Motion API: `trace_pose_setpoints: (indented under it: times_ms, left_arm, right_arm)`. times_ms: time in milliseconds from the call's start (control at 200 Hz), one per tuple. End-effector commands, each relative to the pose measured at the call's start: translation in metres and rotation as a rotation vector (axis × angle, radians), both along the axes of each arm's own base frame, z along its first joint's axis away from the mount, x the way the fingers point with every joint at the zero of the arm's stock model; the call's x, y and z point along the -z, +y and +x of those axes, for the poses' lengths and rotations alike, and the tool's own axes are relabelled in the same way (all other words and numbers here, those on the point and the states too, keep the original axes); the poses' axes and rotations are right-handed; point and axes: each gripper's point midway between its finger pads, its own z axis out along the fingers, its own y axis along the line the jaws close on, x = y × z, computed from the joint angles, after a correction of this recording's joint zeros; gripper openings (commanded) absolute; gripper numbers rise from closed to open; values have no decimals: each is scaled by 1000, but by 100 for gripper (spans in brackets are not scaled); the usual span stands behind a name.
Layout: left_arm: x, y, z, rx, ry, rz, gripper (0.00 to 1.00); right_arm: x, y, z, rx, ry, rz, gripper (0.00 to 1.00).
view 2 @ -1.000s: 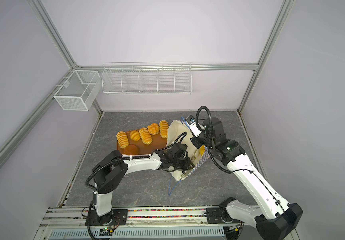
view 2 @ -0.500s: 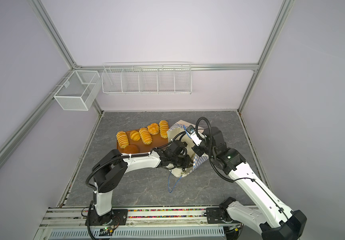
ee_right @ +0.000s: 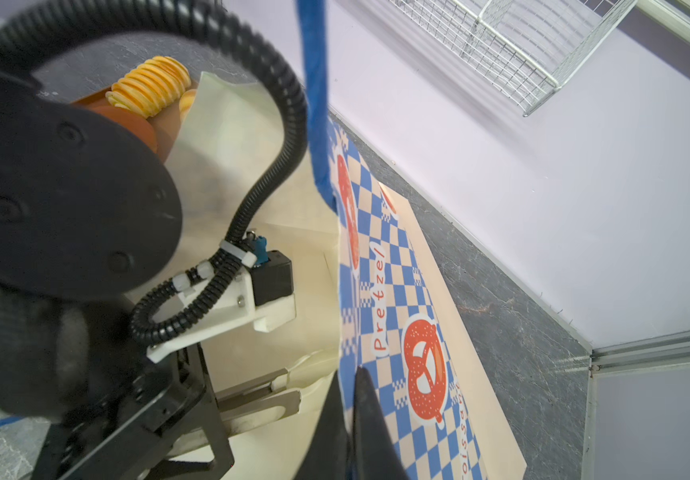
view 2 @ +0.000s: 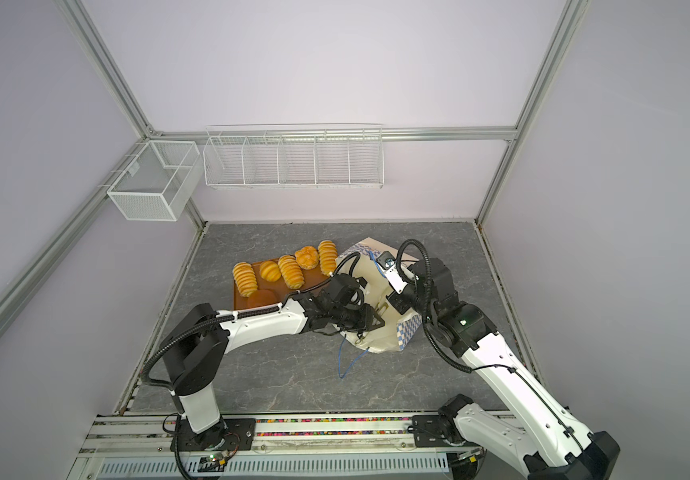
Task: Take the fake bread out of the paper bag
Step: 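Close the left tongs on the yellow striped bread inside the bag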
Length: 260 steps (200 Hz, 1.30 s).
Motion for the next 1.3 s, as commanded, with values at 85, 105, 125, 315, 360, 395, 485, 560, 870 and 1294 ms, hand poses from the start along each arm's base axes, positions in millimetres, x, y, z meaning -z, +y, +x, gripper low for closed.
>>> trace_pose_setpoints:
  times_ms: [85,105,125,315,360,395,485,560,870,1294]
  left_arm:
    - [-11,-7,-5,43,15,-52,38]
    - [-9,-8,-7,52,24,-48,38]
    - [-8,-9,-9,63,31,-45,38]
    - [1,-12,-16,107,35,-1,40]
    - [0,-12,-17,119,20,8,40]
    - [0,-12,-17,126,3,19,41]
    - [3,-8,-17,146,-51,69,42]
    - [5,-7,-17,161,-64,83,43]
    - [8,-13,-15,193,-53,134,45]
    - [25,-24,-14,203,7,175,45]
  right_arm:
    - [-5,2,-2,-7,-19,32,7]
    - [-5,2,-2,-7,-19,33,7]
    - [-6,2,-3,-9,-21,36,7]
    - [-6,5,-2,-20,-20,45,7]
    - [-6,6,-2,-22,-20,46,7]
    - [-6,7,-1,-26,-21,48,7]
    - [-5,10,0,-35,-16,50,7]
    - [-4,12,0,-43,-11,50,7]
    - [-7,14,-1,-56,-18,61,7]
    - [-9,22,4,-79,-18,64,7]
